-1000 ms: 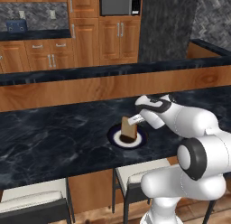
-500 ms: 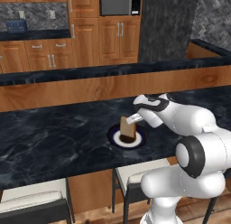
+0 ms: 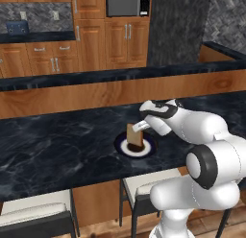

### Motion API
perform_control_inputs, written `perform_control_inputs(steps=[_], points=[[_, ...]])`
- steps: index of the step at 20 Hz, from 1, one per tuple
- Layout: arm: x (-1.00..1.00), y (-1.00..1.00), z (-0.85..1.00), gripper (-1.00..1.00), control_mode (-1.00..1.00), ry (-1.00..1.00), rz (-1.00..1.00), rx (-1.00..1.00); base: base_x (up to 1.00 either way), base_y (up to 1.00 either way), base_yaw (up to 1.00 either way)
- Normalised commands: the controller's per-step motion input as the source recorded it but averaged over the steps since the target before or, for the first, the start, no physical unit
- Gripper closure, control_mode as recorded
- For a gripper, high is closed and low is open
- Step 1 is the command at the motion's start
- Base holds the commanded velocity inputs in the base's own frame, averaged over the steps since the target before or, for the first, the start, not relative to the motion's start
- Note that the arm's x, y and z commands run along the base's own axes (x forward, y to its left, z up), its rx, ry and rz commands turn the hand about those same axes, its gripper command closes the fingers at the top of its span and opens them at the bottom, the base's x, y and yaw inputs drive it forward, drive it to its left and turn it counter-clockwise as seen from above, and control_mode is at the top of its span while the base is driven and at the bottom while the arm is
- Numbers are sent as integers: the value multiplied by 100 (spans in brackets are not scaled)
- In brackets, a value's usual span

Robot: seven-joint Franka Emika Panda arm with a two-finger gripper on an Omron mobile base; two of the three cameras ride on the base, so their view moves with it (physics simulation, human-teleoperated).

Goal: Start the toaster. Once the lever pops up, take the bread to the plate on the dining counter.

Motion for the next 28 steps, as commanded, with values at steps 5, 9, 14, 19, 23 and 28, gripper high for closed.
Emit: perform_control_inputs(steps=[5,9,14,19,23,28], points=[[0,0,-6,100,-100,-6,0,0,0,0,0],[0,0,-8,100,-100,-10,0,-1,0,0,0],[0,0,0,100,-100,-3,0,0,0,0,0],[0,0,-2,100,-100,0,0,0,0,0,0],[0,0,0,-100,-100,0,0,0,0,0,0],[0,0,0,-100,-100,0,0,0,0,0,0]])
